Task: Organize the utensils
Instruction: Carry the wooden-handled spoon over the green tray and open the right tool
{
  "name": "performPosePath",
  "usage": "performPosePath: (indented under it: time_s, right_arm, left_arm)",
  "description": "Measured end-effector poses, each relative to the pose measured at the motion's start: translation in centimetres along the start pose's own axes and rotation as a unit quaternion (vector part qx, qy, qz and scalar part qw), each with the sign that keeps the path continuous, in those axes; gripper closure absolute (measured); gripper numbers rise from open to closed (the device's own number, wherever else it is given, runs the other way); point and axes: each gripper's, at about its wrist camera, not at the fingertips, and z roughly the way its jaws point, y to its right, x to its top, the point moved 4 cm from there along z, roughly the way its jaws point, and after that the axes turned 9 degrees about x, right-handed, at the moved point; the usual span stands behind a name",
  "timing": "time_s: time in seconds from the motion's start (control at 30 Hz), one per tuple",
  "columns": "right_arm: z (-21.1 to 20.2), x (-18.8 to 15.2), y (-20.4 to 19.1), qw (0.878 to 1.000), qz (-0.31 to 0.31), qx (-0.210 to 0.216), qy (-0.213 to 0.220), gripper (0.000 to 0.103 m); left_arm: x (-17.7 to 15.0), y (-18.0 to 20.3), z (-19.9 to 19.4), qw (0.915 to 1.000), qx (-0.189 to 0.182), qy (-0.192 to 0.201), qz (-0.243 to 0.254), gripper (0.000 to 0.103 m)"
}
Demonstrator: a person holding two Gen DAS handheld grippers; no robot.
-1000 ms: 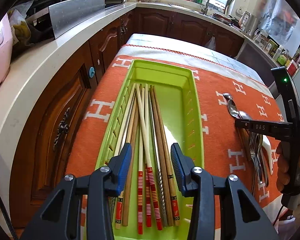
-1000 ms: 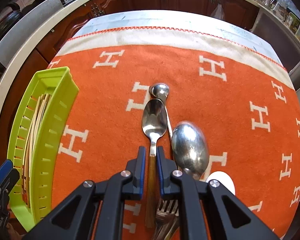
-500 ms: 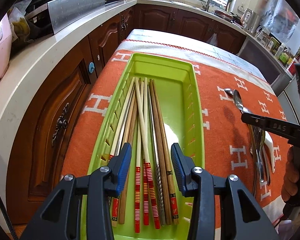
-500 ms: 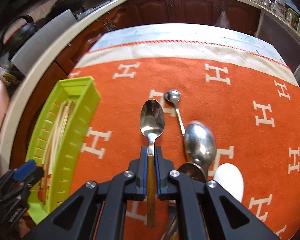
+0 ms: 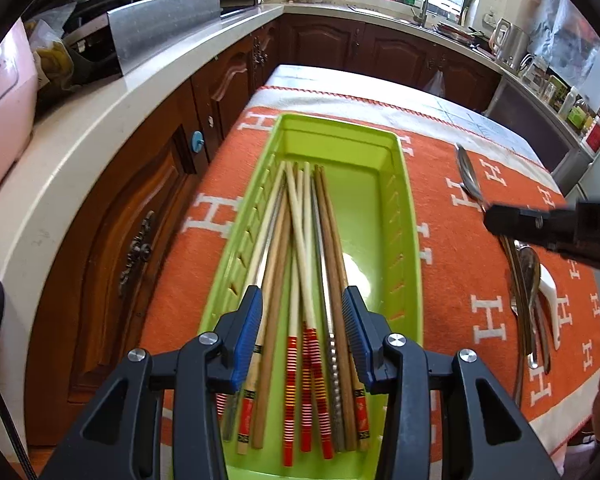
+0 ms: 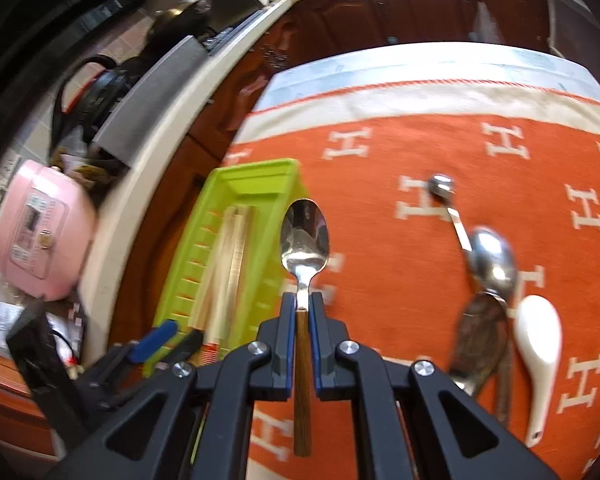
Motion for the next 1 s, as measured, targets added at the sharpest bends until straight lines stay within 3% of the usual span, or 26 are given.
performPosePath:
  time_s: [0.17, 0.43, 0.73, 1.0]
  right_arm:
    - [2.3, 1.5, -2.3, 1.0, 0.007, 0.006, -0.001, 0.097]
    - [6.4, 2.7, -2.3, 0.999, 0.033, -0.02, -0.018, 0.097]
    - [7.9, 3.0, -1.4, 0.997, 0.054, -0.045, -0.02, 0.094]
    - [7.1, 3.2, -1.3, 0.998, 0.052, -0.04, -0.005, 0.093]
  left_arm:
    - [0.1, -0.7, -0.5, 0.9999, 0.007, 0.008, -0.006, 0.061]
    - [0.7, -2.1, -0.5, 0.9996, 0.016, 0.012, -0.022, 0.061]
    - [1.9, -3.3, -0.4, 0.9989, 0.024, 0.019, -0.036, 0.053]
    - [1.6, -3.2, 0.1, 0.9991, 0.02, 0.011, -0.036, 0.051]
